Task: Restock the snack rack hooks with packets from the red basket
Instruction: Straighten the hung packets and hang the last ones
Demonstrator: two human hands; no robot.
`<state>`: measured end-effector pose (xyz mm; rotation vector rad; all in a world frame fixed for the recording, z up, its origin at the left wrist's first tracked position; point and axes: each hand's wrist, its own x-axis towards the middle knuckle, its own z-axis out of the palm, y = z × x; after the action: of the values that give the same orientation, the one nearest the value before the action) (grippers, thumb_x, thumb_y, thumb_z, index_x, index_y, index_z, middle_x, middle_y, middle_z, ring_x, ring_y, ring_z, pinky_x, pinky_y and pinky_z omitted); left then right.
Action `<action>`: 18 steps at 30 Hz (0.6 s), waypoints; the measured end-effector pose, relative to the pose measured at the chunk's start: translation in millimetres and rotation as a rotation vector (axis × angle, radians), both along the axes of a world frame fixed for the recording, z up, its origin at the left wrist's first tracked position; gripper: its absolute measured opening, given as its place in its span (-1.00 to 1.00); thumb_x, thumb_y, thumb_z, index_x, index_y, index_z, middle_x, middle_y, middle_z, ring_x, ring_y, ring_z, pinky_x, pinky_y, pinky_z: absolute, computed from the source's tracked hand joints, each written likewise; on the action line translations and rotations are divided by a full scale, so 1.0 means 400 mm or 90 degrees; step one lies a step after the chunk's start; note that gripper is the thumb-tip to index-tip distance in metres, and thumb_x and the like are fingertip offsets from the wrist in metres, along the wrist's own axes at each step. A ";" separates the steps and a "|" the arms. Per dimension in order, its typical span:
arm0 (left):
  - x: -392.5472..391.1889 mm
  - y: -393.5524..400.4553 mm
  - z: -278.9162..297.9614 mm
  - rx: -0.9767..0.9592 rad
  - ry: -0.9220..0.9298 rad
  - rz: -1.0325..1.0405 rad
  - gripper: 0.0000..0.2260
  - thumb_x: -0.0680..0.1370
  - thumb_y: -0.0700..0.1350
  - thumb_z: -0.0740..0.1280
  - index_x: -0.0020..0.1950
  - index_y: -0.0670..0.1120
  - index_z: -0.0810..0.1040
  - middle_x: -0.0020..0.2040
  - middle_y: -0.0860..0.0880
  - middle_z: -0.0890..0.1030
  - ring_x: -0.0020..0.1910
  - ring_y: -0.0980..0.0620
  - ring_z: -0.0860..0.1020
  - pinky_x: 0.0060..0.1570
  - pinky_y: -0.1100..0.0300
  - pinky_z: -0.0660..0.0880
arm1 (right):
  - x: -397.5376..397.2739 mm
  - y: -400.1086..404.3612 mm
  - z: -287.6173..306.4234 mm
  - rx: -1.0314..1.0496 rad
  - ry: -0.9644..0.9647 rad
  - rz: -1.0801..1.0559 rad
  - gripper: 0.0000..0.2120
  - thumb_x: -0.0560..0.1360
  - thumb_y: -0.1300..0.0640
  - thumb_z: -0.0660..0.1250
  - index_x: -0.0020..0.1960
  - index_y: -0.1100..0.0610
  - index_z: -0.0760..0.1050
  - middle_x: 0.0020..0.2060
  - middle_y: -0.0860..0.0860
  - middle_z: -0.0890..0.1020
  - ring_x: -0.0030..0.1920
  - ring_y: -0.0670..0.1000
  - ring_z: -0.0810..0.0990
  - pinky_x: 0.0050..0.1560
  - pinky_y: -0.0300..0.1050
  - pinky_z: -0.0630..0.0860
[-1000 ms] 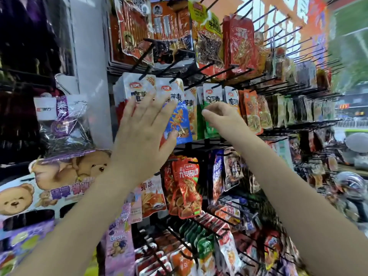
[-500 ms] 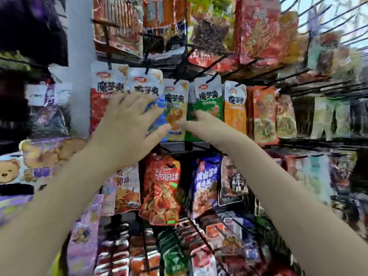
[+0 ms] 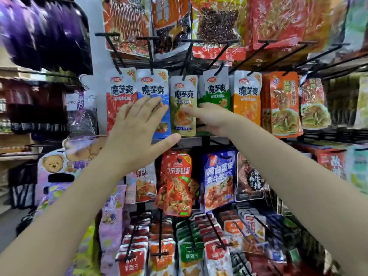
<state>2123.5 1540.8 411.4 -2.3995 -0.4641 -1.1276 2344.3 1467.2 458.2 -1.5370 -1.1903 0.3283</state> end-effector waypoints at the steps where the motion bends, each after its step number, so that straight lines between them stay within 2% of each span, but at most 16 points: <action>1: -0.001 0.000 -0.001 -0.003 -0.001 -0.003 -0.12 0.52 0.49 -0.20 0.59 -0.07 0.30 0.62 -0.05 0.23 0.60 -0.05 0.10 0.52 -0.14 0.02 | 0.001 0.003 0.002 -0.010 0.001 0.010 0.35 -0.05 -0.50 0.54 0.55 0.16 0.23 0.47 0.03 0.42 0.42 0.08 0.44 0.40 0.17 0.42; 3: -0.001 0.000 -0.002 -0.009 -0.001 -0.010 -0.11 0.51 0.50 -0.20 0.59 -0.06 0.29 0.62 -0.05 0.22 0.60 -0.05 0.09 0.51 -0.12 0.01 | 0.000 0.010 0.003 -0.015 0.001 0.023 0.34 -0.05 -0.51 0.53 0.54 0.16 0.26 0.43 0.03 0.48 0.39 0.06 0.48 0.42 0.15 0.41; 7: 0.002 -0.001 0.000 -0.012 0.008 -0.004 -0.14 0.50 0.49 -0.17 0.62 -0.02 0.24 0.64 -0.02 0.17 0.61 -0.02 0.05 0.52 -0.07 -0.04 | -0.005 0.012 0.000 0.022 -0.014 0.012 0.19 0.05 -0.47 0.52 0.48 0.16 0.33 0.30 0.03 0.59 0.25 0.04 0.60 0.33 0.13 0.49; 9: 0.003 0.000 0.003 -0.008 0.010 0.001 -0.12 0.49 0.50 -0.20 0.62 -0.01 0.23 0.64 -0.01 0.16 0.61 -0.01 0.03 0.52 -0.06 -0.05 | -0.014 0.012 0.003 0.042 -0.042 0.009 0.05 0.12 -0.46 0.53 0.42 0.11 0.40 0.24 -0.01 0.63 0.21 0.02 0.62 0.31 0.13 0.52; 11: 0.003 0.001 0.005 -0.008 0.008 0.002 -0.10 0.48 0.51 -0.25 0.62 0.00 0.23 0.64 -0.01 0.17 0.61 -0.02 0.03 0.51 -0.06 -0.06 | -0.014 0.016 0.005 0.056 -0.049 0.011 -0.11 0.22 -0.38 0.53 0.38 0.09 0.42 0.22 -0.01 0.64 0.20 0.02 0.62 0.33 0.13 0.50; 14: 0.002 0.001 0.001 -0.001 0.000 0.002 -0.07 0.47 0.52 -0.28 0.61 -0.02 0.25 0.63 -0.02 0.18 0.61 -0.03 0.05 0.51 -0.05 -0.06 | -0.010 0.026 0.008 0.064 -0.031 0.009 -0.02 0.15 -0.39 0.57 0.40 0.09 0.40 0.23 0.00 0.64 0.22 0.03 0.62 0.35 0.13 0.49; 15: 0.002 0.001 -0.001 -0.001 -0.003 0.002 -0.07 0.48 0.52 -0.29 0.61 -0.03 0.25 0.63 -0.03 0.19 0.61 -0.03 0.05 0.51 -0.05 -0.05 | -0.008 0.032 0.009 0.067 -0.014 0.023 -0.11 0.23 -0.32 0.58 0.39 0.11 0.40 0.23 0.02 0.64 0.22 0.04 0.62 0.35 0.14 0.48; 17: 0.002 0.003 -0.005 -0.006 -0.007 0.000 -0.08 0.48 0.52 -0.28 0.61 -0.03 0.25 0.63 -0.03 0.19 0.61 -0.03 0.05 0.52 -0.08 -0.02 | -0.008 0.034 0.011 0.062 0.033 0.053 -0.41 0.45 -0.07 0.52 0.36 0.15 0.43 0.22 0.07 0.65 0.22 0.08 0.63 0.36 0.16 0.48; 18: 0.003 0.004 -0.005 -0.010 -0.008 -0.005 -0.08 0.48 0.52 -0.27 0.61 -0.03 0.25 0.63 -0.03 0.19 0.61 -0.03 0.05 0.52 -0.10 0.00 | -0.007 0.036 0.013 0.056 0.055 0.066 -0.47 0.48 0.01 0.50 0.36 0.17 0.44 0.21 0.10 0.66 0.23 0.09 0.63 0.36 0.17 0.48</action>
<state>2124.6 1542.4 409.3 -2.4105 -0.4702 -1.1465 2341.4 1481.6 463.3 -1.3751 -1.2037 0.4024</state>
